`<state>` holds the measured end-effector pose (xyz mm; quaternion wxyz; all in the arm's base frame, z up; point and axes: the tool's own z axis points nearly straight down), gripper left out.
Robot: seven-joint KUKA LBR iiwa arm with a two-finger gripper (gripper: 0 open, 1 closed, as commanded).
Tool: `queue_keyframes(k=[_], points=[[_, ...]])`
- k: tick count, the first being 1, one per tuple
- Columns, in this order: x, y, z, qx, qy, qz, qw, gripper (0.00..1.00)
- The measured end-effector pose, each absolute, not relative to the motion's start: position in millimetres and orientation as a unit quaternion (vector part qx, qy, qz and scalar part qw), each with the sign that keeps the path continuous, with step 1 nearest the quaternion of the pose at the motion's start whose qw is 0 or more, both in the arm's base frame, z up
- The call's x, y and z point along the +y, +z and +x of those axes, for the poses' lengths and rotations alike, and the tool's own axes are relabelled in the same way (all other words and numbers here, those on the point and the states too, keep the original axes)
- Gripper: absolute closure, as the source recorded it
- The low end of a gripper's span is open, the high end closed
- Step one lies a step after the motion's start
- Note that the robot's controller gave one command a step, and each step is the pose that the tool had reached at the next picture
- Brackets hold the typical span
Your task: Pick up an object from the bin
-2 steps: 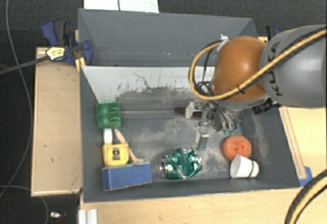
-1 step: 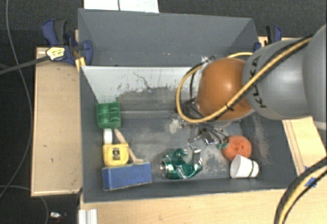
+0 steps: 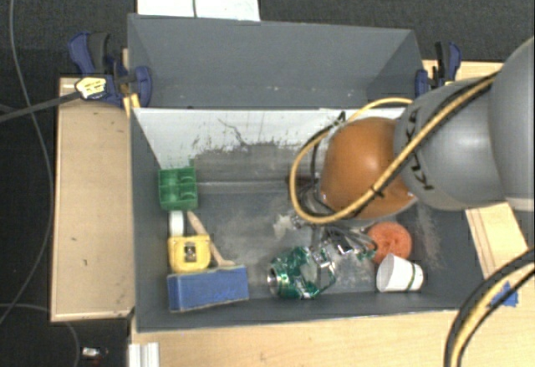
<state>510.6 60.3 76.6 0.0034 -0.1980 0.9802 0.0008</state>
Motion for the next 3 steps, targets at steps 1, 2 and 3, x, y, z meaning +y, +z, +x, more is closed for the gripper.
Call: queue_keyframes(k=[1,2,3], points=[[61.0,75.1,489.8,0.959,-0.001,-0.282,0.011,1.00],[61.0,75.0,489.8,0.960,-0.001,-0.281,0.011,1.00],[62.7,74.5,490.0,0.961,-0.002,-0.276,0.012,1.00]])
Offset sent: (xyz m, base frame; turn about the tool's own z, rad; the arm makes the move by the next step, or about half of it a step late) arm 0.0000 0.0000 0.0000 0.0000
